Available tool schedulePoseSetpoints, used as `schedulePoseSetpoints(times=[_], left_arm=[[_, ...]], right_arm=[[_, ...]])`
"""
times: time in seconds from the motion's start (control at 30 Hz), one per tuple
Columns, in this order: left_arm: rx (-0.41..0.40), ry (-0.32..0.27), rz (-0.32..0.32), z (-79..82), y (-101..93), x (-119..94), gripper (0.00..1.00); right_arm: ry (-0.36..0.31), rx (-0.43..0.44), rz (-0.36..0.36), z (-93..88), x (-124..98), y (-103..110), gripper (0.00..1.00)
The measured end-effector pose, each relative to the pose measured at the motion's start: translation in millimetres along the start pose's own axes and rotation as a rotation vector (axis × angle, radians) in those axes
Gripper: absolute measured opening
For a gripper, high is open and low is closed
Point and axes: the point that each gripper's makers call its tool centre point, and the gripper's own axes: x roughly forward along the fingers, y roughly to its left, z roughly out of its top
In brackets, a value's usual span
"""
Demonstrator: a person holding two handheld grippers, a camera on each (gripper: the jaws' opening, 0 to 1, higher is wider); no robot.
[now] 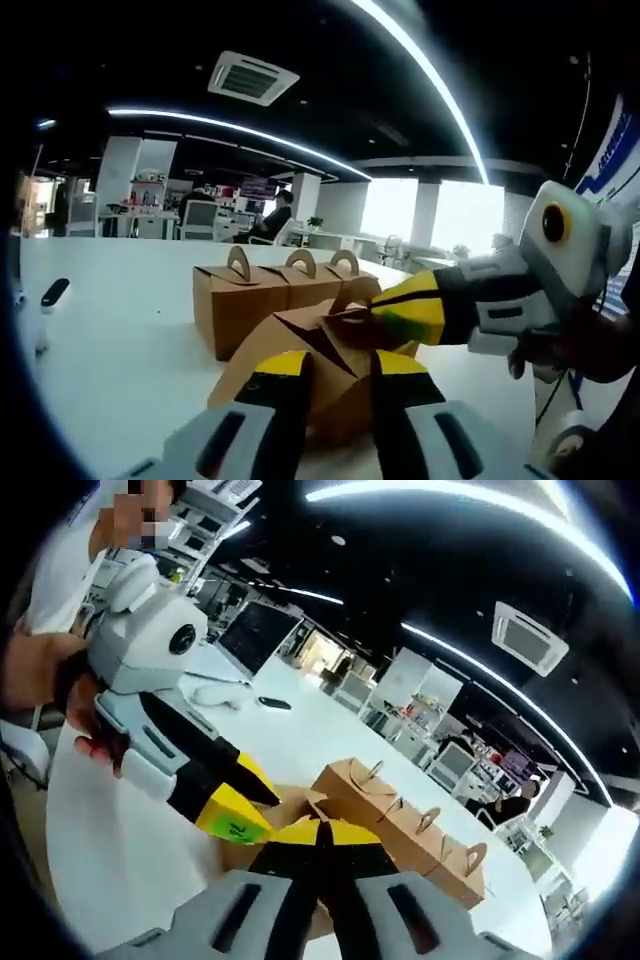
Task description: Pick up one paper box from the group, open the paper box, and remove the item inside
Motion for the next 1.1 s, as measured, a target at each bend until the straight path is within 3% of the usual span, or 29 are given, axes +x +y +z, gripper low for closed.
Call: schedulePoseSetpoints(times=[0.1,0.2,0.37,0.77,0.93,1.1], left_arm=[[0.002,0.002,0.001,0.1,-0.2,0.5,0.26],[0.0,0.005,-0.001,0.0,0.4,0.6,0.26],[0.012,0.025,0.004,2.3,1.5,0.4,0.26],[-0.028,0.023,0.042,3.1,11.7,3.9,0.26],[-0.03,0.011,0.04,2.8,11.8,4.4,0.26],[-0.042,0.005,0.038,3.3,12.6,4.3,0.26]], right_arm=[[-0.038,0.086,-0.002,0.7,-0.1,-1.1,0.02],[-0.052,0.12,0.001,0.1,-0.7,-2.7,0.02],[-0.041,0.047,0.009,0.9,3.1,3.8,0.02],[-0.056,0.039,0.002,4.1,2.1,-7.1,0.02],[-0.063,0.082,0.009,1.4,1.6,-6.9,0.02],[-0.094,0.192,0.021,0.9,0.2,-9.5,0.02]])
